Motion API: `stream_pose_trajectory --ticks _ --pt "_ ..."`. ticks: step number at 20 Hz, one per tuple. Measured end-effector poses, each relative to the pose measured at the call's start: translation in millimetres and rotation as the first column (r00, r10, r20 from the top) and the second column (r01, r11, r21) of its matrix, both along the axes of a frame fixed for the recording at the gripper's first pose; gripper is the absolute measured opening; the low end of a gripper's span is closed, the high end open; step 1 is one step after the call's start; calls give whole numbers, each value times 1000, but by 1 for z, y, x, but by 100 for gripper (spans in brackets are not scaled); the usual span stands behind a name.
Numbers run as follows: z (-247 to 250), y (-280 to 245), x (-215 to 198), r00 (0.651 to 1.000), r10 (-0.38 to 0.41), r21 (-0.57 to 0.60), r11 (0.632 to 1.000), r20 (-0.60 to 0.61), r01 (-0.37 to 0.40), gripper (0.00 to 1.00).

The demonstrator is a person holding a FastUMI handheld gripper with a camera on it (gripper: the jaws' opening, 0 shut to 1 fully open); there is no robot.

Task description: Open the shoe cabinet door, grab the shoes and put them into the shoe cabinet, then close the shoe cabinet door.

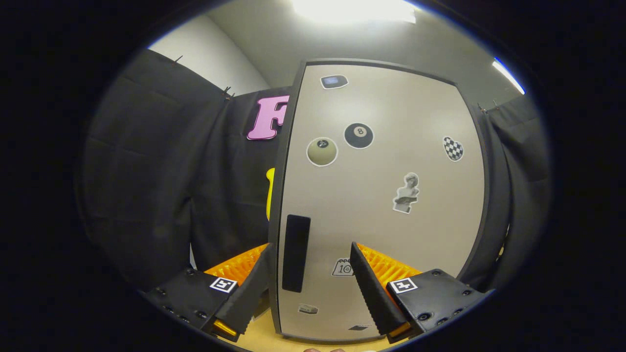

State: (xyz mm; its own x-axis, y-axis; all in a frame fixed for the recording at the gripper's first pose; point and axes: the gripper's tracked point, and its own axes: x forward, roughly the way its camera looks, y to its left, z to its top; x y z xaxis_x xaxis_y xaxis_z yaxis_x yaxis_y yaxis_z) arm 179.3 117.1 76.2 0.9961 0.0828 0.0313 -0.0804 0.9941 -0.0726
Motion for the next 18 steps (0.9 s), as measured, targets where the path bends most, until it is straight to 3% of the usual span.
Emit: stream_pose_trajectory --ticks 6,9,17,18 --pt "-30 16 40 995 -42 -25 999 -91 40 96" --pt "-42 22 49 990 -46 -2 999 -132 46 90" --pt "-41 19 57 980 -135 54 988 -149 144 40" --pt "-42 18 59 978 -142 53 987 -155 152 38"
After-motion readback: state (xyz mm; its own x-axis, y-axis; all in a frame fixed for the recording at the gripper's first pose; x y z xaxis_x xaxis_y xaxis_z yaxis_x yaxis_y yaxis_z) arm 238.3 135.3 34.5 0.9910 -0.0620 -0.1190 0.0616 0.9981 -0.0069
